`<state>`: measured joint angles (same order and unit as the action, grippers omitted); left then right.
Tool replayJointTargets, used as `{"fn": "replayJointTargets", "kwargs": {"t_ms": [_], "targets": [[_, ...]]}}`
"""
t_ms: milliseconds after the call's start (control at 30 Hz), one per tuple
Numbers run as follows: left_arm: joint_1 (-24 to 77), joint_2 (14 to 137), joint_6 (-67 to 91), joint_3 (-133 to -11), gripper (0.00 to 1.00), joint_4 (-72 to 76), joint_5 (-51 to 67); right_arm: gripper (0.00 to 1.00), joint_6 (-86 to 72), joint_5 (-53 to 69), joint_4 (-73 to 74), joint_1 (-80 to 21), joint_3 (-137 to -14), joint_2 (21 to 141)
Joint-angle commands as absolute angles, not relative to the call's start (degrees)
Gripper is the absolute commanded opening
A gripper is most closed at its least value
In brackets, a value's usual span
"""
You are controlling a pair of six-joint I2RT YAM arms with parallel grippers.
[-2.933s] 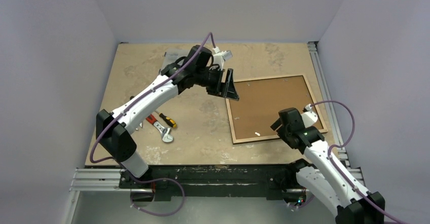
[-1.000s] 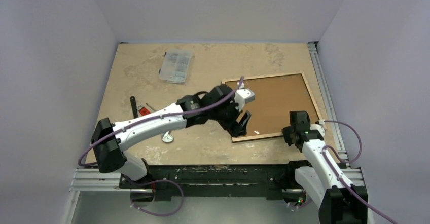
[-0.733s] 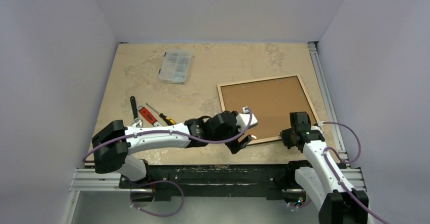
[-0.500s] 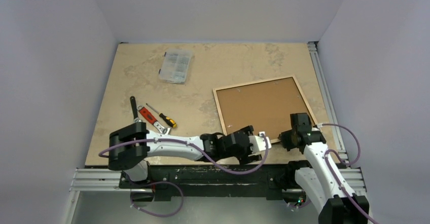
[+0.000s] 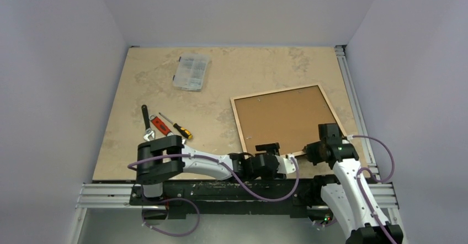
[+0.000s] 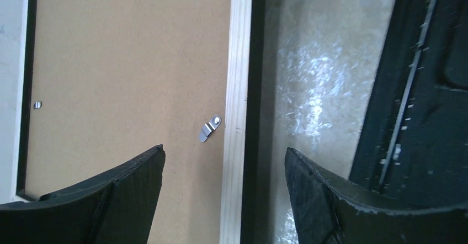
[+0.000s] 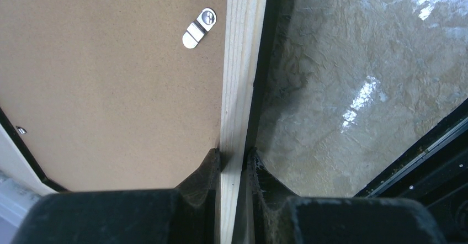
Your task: Take the photo out of the frame
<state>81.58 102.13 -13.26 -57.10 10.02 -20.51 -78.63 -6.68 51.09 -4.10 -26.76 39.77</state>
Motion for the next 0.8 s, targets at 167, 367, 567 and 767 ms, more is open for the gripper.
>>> {"fn": "replayJointTargets", "kwargs": {"t_ms": [167, 367, 567, 767], "targets": [[83.9, 108.1, -21.2, -62.9, 0.78, 12.2, -39.9, 0.00, -81.2, -2.3, 48.9, -4.3, -32.2, 38.8], [85.9, 111.9, -27.0, -64.4, 0.77, 14.9, -47.3, 0.00, -82.3, -1.9, 50.4, -4.3, -33.4, 39.0], [86.1, 114.9, -28.0, -65.9, 0.76, 15.0, -53.2, 0.00, -82.9, -0.8, 51.7, -4.3, -34.9, 39.4], [86.1, 116.4, -30.1, -65.4, 0.79, 18.9, -56.2, 0.00, -83.0, -1.0, 53.2, -4.3, -36.5, 39.3]]}}
